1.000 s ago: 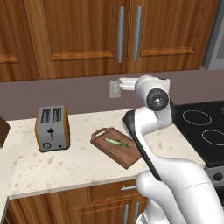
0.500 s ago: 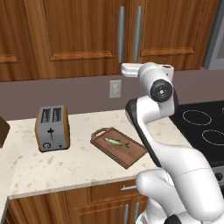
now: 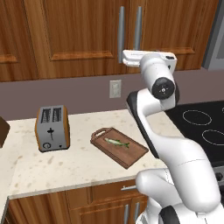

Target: Open the cabinet, retrieve the rolling pin, and place it next to the meat on the cutting board to prepare for tenderizing.

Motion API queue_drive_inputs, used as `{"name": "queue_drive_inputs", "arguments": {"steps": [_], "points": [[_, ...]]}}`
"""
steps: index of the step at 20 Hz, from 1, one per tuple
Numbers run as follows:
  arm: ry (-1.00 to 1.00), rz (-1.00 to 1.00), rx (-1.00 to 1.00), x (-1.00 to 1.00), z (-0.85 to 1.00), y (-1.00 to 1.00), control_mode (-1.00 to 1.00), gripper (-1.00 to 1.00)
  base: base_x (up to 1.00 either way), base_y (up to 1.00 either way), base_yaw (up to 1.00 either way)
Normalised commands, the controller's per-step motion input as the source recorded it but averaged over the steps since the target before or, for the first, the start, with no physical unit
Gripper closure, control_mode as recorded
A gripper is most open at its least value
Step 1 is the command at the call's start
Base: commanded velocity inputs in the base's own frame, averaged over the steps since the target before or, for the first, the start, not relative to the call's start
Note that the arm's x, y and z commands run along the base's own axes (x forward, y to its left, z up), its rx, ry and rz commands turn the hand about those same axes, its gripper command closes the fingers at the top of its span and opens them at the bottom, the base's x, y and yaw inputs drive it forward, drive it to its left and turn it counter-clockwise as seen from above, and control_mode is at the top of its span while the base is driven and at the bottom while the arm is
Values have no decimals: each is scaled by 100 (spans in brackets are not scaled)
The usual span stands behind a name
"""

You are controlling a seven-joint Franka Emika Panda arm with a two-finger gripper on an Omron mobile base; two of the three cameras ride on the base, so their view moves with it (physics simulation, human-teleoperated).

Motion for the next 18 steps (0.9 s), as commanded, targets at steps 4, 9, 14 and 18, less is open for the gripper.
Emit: {"name": "queue_drive_inputs", "arguments": {"steps": [4, 9, 14, 18], "points": [[-16, 4, 0, 1, 9, -1, -100, -100, 0, 0, 0], [-4, 5, 0, 14, 1, 0, -100, -100, 0, 0, 0], [0, 5, 0, 18, 1, 0, -100, -100, 0, 0, 0], [0, 5, 0, 23, 0, 0, -100, -100, 0, 0, 0]]}}
